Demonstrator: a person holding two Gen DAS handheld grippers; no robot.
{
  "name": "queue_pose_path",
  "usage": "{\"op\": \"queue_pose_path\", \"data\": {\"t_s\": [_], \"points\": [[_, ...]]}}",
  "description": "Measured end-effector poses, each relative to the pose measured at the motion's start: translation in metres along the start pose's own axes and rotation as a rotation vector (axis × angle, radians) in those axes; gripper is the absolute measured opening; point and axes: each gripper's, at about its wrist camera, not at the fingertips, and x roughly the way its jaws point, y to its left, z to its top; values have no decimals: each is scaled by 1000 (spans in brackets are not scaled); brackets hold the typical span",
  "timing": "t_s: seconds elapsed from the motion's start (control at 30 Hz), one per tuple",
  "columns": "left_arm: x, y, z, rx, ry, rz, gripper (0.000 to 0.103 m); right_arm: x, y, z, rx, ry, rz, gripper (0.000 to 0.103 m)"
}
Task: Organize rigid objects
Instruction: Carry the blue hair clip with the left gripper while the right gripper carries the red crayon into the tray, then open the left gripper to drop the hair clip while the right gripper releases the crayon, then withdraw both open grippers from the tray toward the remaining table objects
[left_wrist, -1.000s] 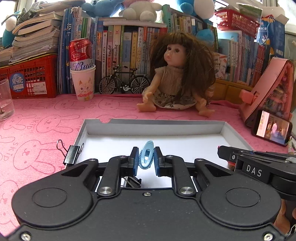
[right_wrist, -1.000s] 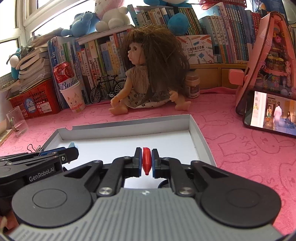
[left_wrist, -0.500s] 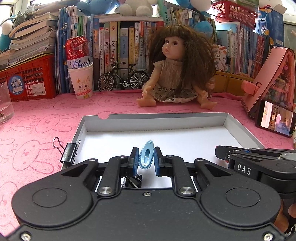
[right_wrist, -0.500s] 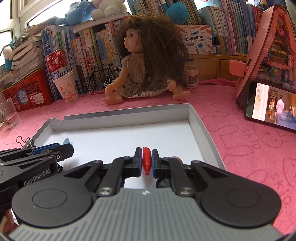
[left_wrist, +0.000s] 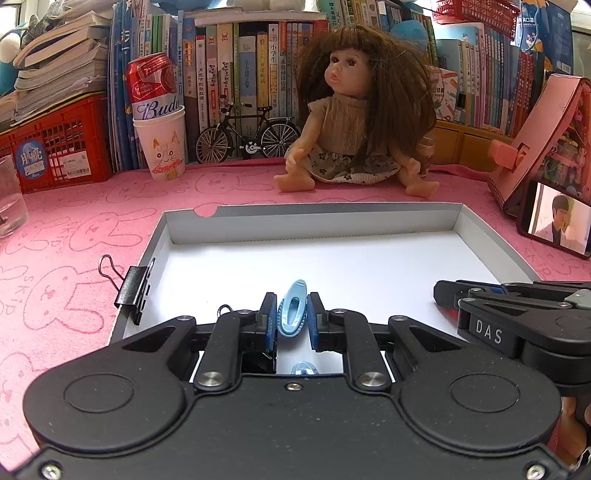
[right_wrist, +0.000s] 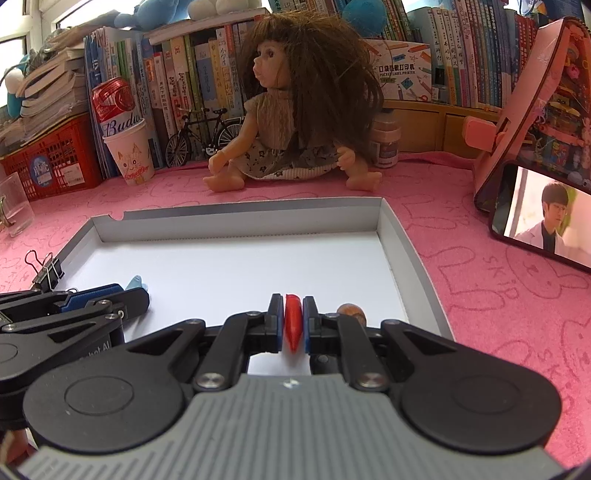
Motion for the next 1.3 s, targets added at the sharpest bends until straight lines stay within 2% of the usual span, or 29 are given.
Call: {"op": "queue_pose_path", "data": {"t_s": [0.27,0.33,0.4,0.47,0.53,0.67,0.93,1.3], "points": [[1,0,1,-3,6,0,17,1,0,-1,-2,8,3,15],[0,0,1,-2,6,-1,17,0,-1,-1,7,6,13,21],[0,0,1,-2,6,-2,18,-1,-2,-1,14,8,15,23],[-2,0,1,2,1,-4,32,-2,-3,-1,19,7,17,38],[-8,-1,1,11,-19,-3,41,-5,-4,0,23,-4,23,42],[-20,-1,3,13,-51,-17,51,-13,-4,1,14,-24,27,52],[-45,-2,4,46,-80,-20,60,-30,-9,0,20,-55,33,69],[-79,2,-6,69,-106,-45,68,-54,-8,-4,-2,-90,47,80]]}}
